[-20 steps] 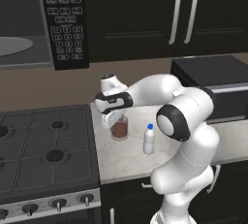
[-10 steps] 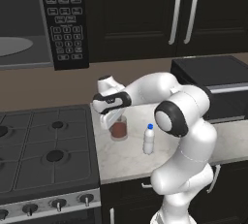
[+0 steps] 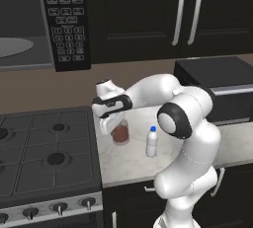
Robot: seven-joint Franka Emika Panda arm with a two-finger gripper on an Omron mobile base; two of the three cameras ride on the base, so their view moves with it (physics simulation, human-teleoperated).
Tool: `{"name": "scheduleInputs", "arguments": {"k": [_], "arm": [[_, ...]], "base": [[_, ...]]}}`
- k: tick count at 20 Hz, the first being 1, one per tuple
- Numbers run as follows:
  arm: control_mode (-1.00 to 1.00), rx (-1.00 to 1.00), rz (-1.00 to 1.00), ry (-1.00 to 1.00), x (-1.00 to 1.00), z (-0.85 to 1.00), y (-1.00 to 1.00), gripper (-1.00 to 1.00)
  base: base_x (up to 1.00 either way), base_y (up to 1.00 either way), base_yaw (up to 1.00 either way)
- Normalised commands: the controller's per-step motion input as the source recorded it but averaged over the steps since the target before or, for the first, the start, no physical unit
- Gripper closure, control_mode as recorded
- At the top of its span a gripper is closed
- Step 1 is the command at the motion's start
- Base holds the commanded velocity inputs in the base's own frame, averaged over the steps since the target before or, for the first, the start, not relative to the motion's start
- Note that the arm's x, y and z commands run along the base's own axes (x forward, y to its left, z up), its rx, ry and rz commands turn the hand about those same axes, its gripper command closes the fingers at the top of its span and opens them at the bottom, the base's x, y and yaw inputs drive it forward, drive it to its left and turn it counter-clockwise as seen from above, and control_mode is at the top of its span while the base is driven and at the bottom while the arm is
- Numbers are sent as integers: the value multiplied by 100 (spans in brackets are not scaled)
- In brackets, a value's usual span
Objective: Place the microwavable item in the microwave. Then, close the microwave door and press the start button.
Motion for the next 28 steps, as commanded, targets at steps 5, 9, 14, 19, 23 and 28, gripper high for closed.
{"name": "scheduleInputs", "arguments": {"k": [5,9,14,19,23,28], "arm": [[-100,0,0,0,-29,-37,0,100],[-100,0,0,0,-23,-28,0,100],[-100,0,0,-3,-39,2,0,100],[-100,0,0,-2,-75,33,0,100],[-100,0,0,0,-94,59,0,100],[-100,0,0,-3,-78,83,0,100]], "base": [[0,0,0],[0,0,0],[0,0,0],[0,0,0],[0,0,0],[0,0,0]]}}
